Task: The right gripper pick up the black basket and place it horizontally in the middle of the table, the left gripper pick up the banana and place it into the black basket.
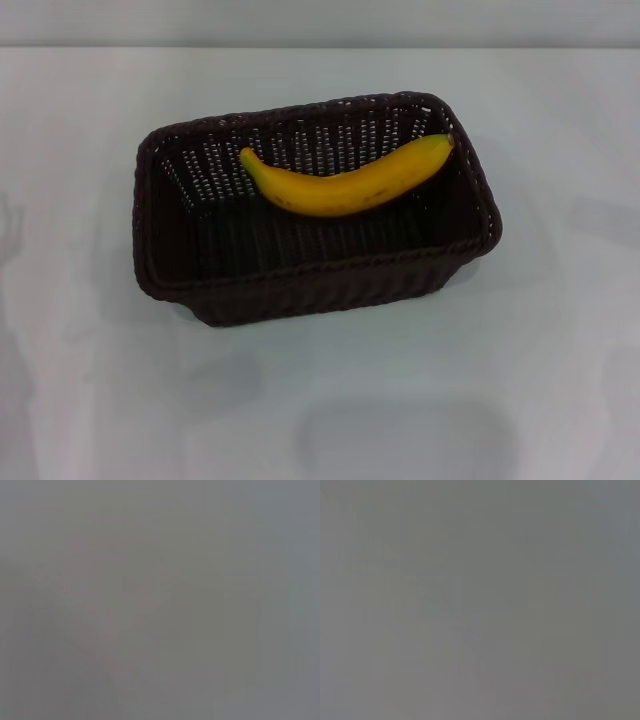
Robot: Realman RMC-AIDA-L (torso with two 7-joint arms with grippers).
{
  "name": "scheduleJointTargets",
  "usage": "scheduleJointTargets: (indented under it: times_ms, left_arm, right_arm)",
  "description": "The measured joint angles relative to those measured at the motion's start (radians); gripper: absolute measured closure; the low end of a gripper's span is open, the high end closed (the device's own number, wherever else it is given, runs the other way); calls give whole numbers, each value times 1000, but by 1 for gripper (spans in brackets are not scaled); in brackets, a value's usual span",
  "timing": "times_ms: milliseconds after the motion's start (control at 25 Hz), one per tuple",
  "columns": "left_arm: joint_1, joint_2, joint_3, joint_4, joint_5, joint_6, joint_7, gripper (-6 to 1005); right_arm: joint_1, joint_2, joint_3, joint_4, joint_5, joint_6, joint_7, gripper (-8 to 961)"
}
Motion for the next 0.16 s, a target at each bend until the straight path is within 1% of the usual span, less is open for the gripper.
scheduleJointTargets:
  times_ms: [160]
  left_arm:
    - [5, -1, 13, 0, -15, 5, 4, 119]
  right_arm:
    - [-2, 0, 19, 9, 1, 0, 0, 129]
